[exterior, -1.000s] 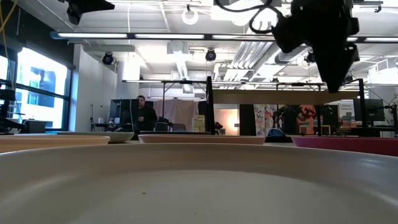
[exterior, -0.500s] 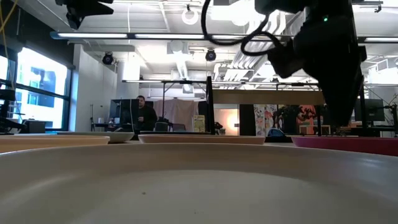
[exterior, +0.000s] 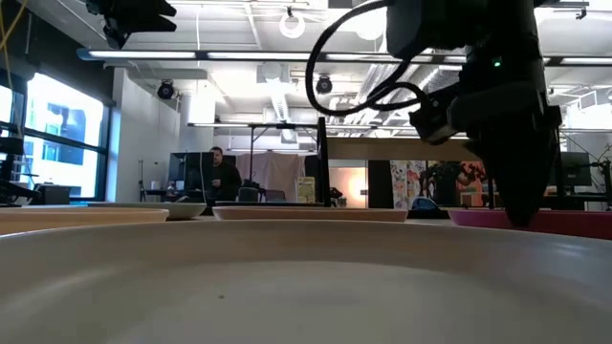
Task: Place and stack plates onto a shelf
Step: Put the pink plate onto the shelf
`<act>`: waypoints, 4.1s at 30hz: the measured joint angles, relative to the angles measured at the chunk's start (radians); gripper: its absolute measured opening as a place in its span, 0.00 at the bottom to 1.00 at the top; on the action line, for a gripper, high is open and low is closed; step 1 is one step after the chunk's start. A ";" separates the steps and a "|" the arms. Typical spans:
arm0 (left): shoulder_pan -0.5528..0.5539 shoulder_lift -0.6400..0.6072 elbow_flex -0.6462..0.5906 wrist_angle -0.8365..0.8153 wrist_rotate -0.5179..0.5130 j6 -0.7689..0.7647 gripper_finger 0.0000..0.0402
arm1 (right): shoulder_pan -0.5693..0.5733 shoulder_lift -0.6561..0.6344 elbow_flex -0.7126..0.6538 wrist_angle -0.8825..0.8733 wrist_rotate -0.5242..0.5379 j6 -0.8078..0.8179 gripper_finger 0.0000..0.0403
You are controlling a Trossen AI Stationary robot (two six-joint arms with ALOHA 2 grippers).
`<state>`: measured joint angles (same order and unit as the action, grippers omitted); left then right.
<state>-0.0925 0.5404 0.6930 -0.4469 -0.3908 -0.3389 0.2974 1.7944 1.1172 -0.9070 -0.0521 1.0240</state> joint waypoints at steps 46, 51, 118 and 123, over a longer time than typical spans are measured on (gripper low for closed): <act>0.000 0.000 0.000 -0.006 -0.001 0.002 0.29 | 0.015 0.051 0.107 -0.178 -0.038 0.078 0.01; 0.000 0.000 0.000 -0.006 -0.001 0.002 0.29 | 0.026 0.051 0.192 -0.267 -0.032 0.068 0.00; 0.001 0.053 0.000 -0.005 -0.068 -0.002 0.29 | -0.333 -0.234 0.732 -0.660 0.534 -0.687 0.00; 0.001 0.053 0.000 -0.004 -0.069 -0.006 0.29 | -0.392 -0.342 0.547 -0.666 0.544 -0.691 0.00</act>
<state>-0.0917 0.5930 0.6930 -0.4511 -0.4595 -0.3449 -0.0949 1.4522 1.6644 -1.5730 0.4920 0.3334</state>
